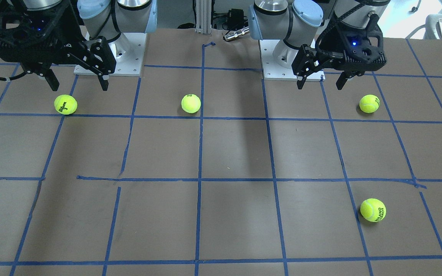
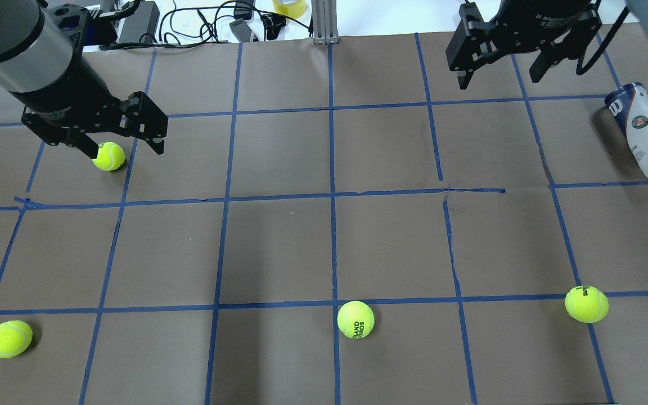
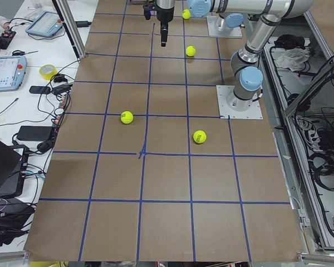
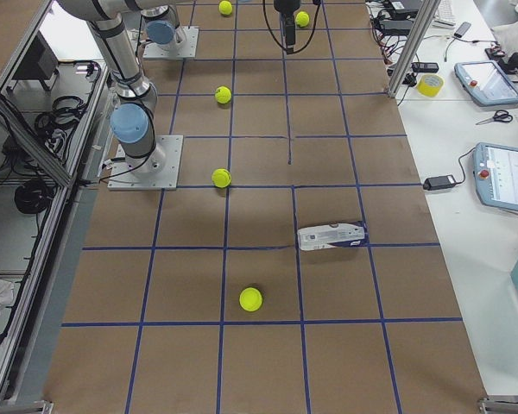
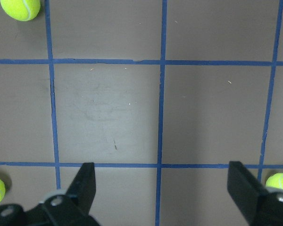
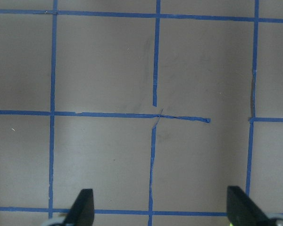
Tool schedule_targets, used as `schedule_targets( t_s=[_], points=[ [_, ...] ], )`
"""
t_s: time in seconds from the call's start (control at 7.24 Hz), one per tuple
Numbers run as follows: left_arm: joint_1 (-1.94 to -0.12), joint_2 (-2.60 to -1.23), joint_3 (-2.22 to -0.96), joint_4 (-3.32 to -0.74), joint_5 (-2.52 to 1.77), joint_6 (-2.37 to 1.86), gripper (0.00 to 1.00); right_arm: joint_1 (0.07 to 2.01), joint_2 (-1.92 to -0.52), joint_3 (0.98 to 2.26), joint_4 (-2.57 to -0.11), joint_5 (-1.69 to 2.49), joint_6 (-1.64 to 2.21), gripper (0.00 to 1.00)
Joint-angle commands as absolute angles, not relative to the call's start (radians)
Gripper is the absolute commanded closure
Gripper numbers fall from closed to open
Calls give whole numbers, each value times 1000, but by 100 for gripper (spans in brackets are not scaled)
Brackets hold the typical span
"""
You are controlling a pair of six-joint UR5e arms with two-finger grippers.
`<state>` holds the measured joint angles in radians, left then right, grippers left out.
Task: Lift up tennis ball bucket
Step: 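Move the right gripper toward the white tennis ball can at the far edge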
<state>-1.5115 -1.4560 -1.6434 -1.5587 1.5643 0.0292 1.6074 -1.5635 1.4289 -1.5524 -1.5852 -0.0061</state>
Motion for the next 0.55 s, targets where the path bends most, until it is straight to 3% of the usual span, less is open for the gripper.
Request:
schedule_targets(
  t_s=[0.0,0.41],
  points=[
    [-1512,-1460,-1638,-1559,1560,14,0,1608,-1565,1430,-1552,-1589,-6,0],
    [-1513,-1460,-1644,-1560,1560,23,0,1608,-1559,1431,-1551,-1589,-20,0]
  ],
)
